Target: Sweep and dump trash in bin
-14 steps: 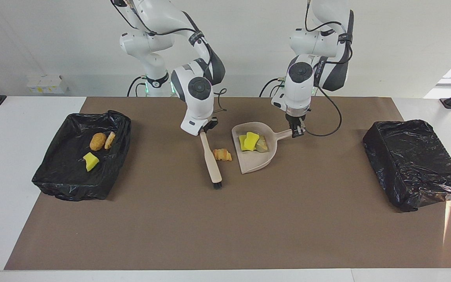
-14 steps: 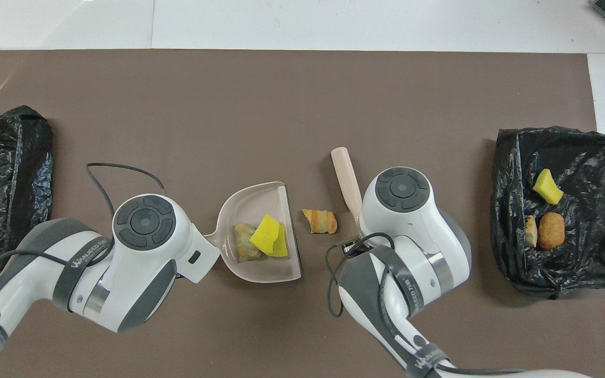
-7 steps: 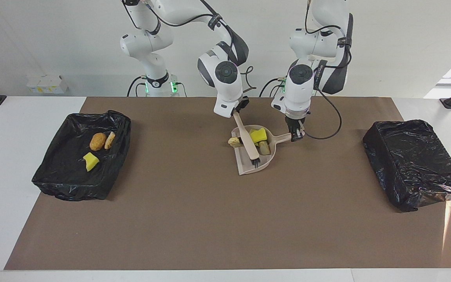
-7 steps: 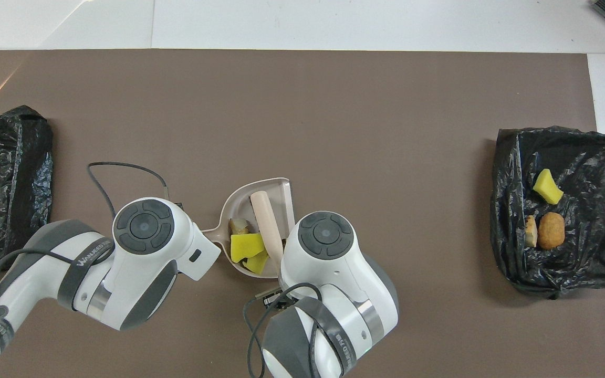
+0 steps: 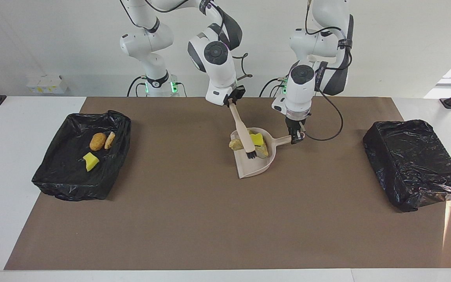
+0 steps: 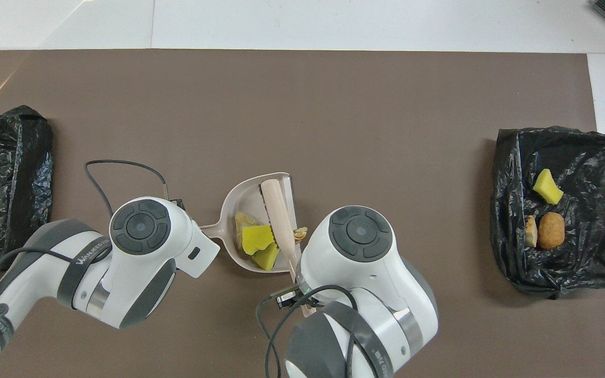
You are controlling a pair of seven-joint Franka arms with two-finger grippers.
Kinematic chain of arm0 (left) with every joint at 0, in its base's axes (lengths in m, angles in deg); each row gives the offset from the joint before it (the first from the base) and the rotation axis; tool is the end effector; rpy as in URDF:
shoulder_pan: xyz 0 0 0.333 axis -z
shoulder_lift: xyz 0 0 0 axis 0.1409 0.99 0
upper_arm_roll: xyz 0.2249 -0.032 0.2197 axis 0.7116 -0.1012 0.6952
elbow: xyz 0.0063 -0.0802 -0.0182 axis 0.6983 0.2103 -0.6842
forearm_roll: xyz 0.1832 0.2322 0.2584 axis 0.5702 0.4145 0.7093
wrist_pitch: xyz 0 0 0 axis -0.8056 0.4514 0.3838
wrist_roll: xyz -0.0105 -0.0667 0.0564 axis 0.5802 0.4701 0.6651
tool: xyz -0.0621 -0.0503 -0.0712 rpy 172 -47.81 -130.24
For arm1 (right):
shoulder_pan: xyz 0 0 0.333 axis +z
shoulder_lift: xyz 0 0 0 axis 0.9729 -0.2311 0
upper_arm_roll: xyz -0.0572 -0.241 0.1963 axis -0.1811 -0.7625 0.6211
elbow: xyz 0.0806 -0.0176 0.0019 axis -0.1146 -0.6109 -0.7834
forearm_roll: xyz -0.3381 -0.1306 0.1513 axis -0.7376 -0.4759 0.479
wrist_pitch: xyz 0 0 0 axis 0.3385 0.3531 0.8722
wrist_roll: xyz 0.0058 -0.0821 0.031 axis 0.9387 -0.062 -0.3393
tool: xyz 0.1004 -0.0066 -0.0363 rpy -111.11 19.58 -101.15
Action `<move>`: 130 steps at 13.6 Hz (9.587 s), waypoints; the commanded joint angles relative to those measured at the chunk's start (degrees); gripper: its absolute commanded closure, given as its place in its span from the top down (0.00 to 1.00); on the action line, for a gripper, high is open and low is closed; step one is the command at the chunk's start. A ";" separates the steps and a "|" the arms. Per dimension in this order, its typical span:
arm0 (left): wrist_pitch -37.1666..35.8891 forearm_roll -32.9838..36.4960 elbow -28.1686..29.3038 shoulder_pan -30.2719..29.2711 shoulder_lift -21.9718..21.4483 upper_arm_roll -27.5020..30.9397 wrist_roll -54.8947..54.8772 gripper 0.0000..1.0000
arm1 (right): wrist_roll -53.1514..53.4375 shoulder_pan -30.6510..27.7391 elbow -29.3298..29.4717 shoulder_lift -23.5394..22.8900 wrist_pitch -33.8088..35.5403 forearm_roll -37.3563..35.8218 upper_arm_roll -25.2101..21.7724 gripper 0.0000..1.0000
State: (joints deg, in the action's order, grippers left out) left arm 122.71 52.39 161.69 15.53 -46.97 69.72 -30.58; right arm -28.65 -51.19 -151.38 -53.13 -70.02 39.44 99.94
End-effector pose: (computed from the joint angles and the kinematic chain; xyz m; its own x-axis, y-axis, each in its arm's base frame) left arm 0.4587 -0.2184 0.3581 0.0688 -0.9886 -0.1339 -0.9975 -0.0657 -0.0279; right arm 0.4156 0.3469 0.4387 0.9136 0.3024 -0.2720 0.2394 -0.9405 -0.2413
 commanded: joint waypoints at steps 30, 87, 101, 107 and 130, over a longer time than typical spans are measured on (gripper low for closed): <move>-18.96 -24.76 -20.61 -43.91 3.56 0.23 -58.09 0.00 | 30.88 22.45 -22.20 9.62 -17.16 4.70 0.75 0.00; -30.93 13.74 -26.09 -38.42 -2.84 0.32 16.47 0.00 | 4.33 -25.63 16.53 9.46 20.80 -16.11 -0.31 1.00; -17.08 -11.04 -24.14 -5.98 2.66 0.32 73.54 0.00 | -4.19 -27.73 30.27 -0.14 25.64 -23.43 -0.75 1.00; -2.21 -14.21 -24.58 7.38 15.68 0.23 81.65 0.00 | -6.49 -29.93 29.74 0.65 25.03 -22.02 -1.27 1.00; -21.34 -9.82 -33.98 -13.50 7.01 1.02 66.66 1.00 | -6.49 -30.55 29.92 0.21 23.71 -20.53 -1.63 1.00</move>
State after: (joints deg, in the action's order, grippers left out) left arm 105.06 41.94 127.68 5.06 -37.00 71.34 41.22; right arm -33.58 -80.84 -122.58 -52.34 -46.22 17.47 98.09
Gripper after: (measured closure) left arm 0.000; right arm 0.000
